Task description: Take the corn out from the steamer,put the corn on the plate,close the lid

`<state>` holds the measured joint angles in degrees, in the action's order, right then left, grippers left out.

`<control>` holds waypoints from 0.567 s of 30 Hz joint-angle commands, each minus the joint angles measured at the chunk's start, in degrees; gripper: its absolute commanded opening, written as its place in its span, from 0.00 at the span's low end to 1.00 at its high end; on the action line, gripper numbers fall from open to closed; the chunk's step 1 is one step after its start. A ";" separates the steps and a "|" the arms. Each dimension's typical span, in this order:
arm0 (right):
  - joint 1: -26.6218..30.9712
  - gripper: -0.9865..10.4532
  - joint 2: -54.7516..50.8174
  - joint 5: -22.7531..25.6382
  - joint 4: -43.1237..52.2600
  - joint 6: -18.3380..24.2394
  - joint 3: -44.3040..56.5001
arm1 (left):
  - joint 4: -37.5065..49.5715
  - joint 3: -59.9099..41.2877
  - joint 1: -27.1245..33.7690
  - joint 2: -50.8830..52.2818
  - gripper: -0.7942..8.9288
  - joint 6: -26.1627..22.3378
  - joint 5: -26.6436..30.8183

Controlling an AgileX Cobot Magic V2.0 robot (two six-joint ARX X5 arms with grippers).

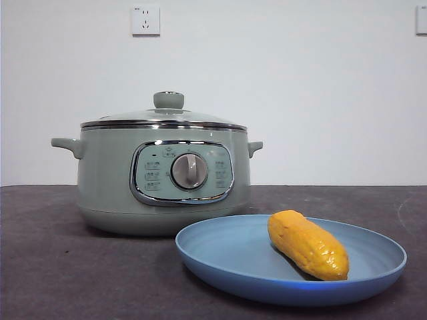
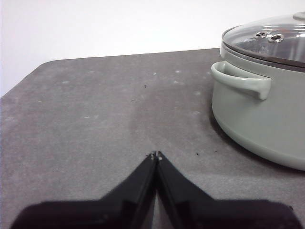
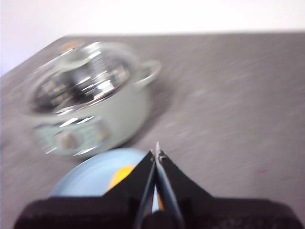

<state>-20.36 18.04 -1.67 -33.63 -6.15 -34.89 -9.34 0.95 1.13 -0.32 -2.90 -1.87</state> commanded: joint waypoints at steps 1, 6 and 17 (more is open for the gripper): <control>6.67 0.09 -2.43 -1.11 2.95 6.16 2.36 | 0.24 -0.76 0.20 0.20 0.08 0.55 0.15; 13.68 0.09 -9.16 -7.50 16.41 7.04 11.76 | 0.26 -0.76 0.20 0.20 0.08 0.52 0.15; 14.71 0.09 -17.94 -7.26 27.89 0.46 31.85 | 0.24 -0.76 0.20 0.20 0.08 0.55 0.17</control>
<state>-5.85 0.25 -8.95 -6.48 -3.81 -3.97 -9.34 0.95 1.13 -0.30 -2.90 -1.87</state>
